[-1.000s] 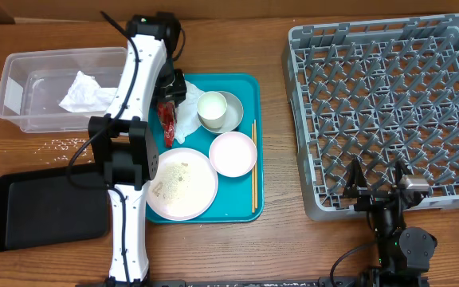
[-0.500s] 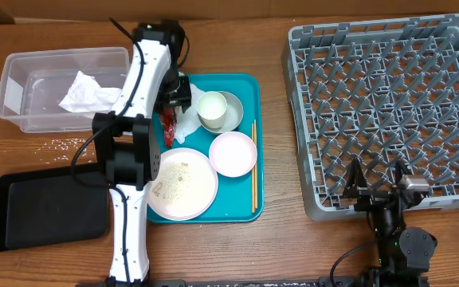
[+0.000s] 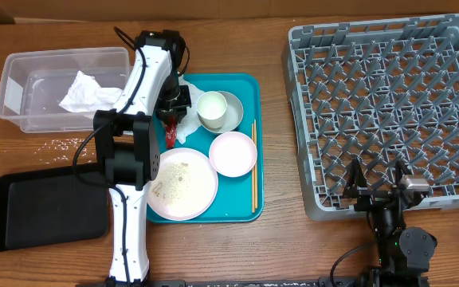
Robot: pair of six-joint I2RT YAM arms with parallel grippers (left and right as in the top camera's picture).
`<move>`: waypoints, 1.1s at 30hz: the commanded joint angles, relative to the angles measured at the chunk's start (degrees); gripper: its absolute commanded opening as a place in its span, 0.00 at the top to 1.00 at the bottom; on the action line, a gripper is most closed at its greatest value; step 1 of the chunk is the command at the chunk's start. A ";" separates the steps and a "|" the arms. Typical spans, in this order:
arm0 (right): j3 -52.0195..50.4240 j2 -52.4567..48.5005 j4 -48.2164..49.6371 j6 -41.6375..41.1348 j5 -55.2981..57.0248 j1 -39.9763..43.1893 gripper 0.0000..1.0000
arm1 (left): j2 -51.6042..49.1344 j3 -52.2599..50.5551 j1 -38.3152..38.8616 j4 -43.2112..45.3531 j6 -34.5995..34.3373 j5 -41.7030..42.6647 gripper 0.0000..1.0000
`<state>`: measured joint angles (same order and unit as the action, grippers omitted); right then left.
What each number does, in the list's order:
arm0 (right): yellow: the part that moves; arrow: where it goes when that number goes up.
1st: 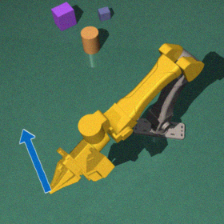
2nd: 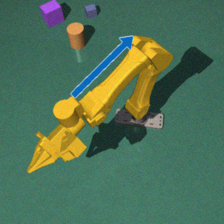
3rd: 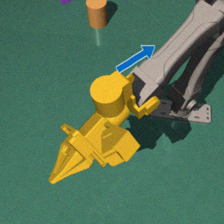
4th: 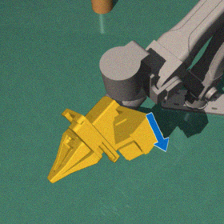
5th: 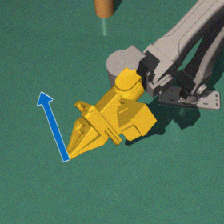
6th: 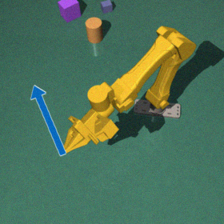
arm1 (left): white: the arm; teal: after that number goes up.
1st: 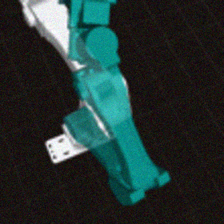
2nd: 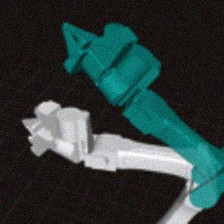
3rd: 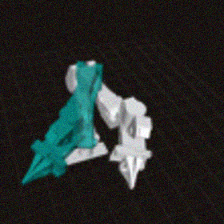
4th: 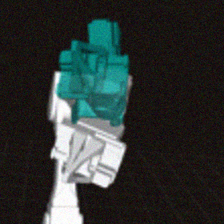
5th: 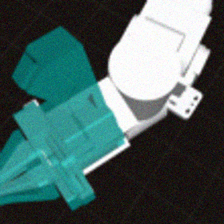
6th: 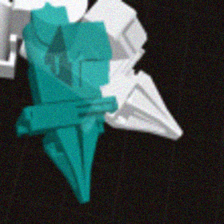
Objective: Sort waste into correct bins and load items into the dishwasher
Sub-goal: 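Reach the left gripper back to the tray and grasp the red wrapper, then carry the red wrapper to the clear bin and release it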
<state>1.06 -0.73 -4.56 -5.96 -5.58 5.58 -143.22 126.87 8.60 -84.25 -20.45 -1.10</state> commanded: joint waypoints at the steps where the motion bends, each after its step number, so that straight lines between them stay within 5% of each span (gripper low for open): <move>1: -0.61 0.57 0.22 0.00 -0.07 0.22 0.00 | -0.04 -0.28 -0.22 0.09 0.74 0.31 0.96; 17: -0.61 0.57 0.22 0.00 -0.07 0.22 0.00 | 4.72 19.69 -0.33 -12.41 0.15 4.07 0.96; 26: -0.61 0.57 0.22 0.00 -0.07 0.22 0.00 | 12.11 22.93 -3.82 -7.56 -2.01 -0.81 0.96; 33: -0.61 0.57 0.22 0.00 -0.07 0.22 0.00 | 13.16 22.86 -13.68 -1.73 -16.90 -0.55 0.96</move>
<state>1.06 -0.73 -4.56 -5.98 -5.58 5.58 -130.78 148.64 -0.67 -86.96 -28.05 -0.23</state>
